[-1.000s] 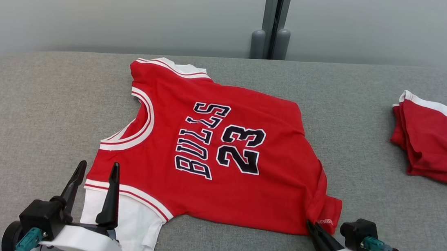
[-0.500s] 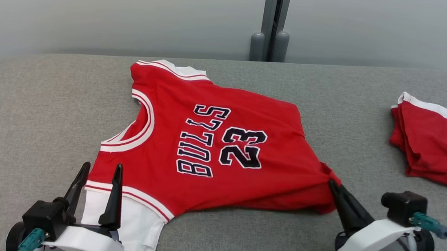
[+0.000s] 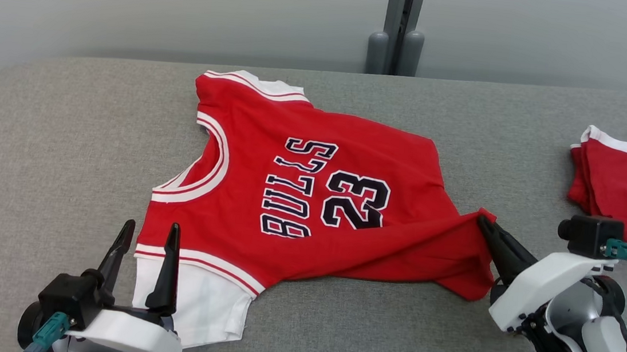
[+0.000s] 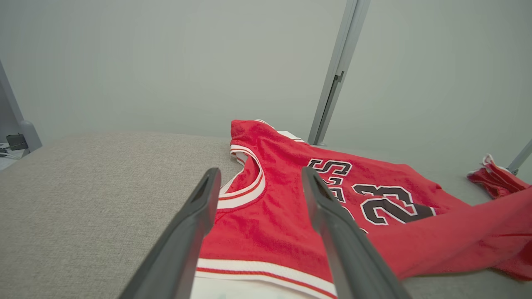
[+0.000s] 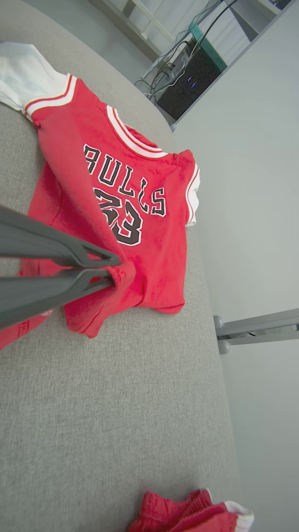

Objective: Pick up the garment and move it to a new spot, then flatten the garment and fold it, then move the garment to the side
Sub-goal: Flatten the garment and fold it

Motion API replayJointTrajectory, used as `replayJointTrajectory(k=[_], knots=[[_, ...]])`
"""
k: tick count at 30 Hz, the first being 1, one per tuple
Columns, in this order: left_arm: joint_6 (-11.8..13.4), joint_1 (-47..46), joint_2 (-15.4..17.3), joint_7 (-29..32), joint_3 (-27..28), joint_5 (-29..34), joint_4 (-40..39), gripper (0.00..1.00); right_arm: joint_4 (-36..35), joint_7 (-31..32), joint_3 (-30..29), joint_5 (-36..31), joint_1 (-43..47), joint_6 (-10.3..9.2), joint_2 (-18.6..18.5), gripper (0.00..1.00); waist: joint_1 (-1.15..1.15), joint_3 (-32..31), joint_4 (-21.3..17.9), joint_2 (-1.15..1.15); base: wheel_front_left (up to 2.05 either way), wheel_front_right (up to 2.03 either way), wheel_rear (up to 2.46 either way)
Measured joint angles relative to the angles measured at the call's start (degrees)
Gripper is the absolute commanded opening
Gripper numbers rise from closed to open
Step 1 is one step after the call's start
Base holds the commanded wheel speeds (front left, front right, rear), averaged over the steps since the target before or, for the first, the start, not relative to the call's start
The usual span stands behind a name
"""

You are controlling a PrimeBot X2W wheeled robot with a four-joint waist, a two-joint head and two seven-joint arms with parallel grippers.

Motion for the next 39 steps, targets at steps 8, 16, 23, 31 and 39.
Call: replayJointTrajectory(k=[8,16,23,31,39], knots=[[-1.77,-2.01,-1.24,0.00,0.48,1.00,2.04,1.00,15.52,-3.52,5.03,1.51,-9.28,0.00,-2.03,1.00,0.00,2.09,3.12,0.00,0.00,0.00,0.00],[-2.30,-1.40,-1.68,0.00,2.35,1.64,3.14,1.00,18.86,-11.02,8.02,3.96,-9.18,0.00,-3.04,1.00,0.00,0.61,3.00,0.00,0.00,0.00,0.00],[-2.75,0.05,-2.12,0.00,3.66,2.24,3.01,1.00,13.65,-17.61,6.66,2.90,-3.86,0.00,-5.75,1.00,0.00,-1.12,-0.56,0.00,0.00,0.00,0.00],[-3.47,0.12,-2.61,0.00,4.15,2.98,3.26,1.00,10.20,-18.06,7.56,-0.36,0.49,0.00,-3.77,1.00,0.00,-1.16,-3.00,0.00,0.00,0.00,0.00],[-4.25,-1.03,-3.08,0.00,3.74,3.16,4.53,1.00,16.74,-15.64,9.90,-8.86,-3.96,0.00,-2.77,1.00,0.00,-0.28,-0.62,0.00,0.00,0.00,0.00]])
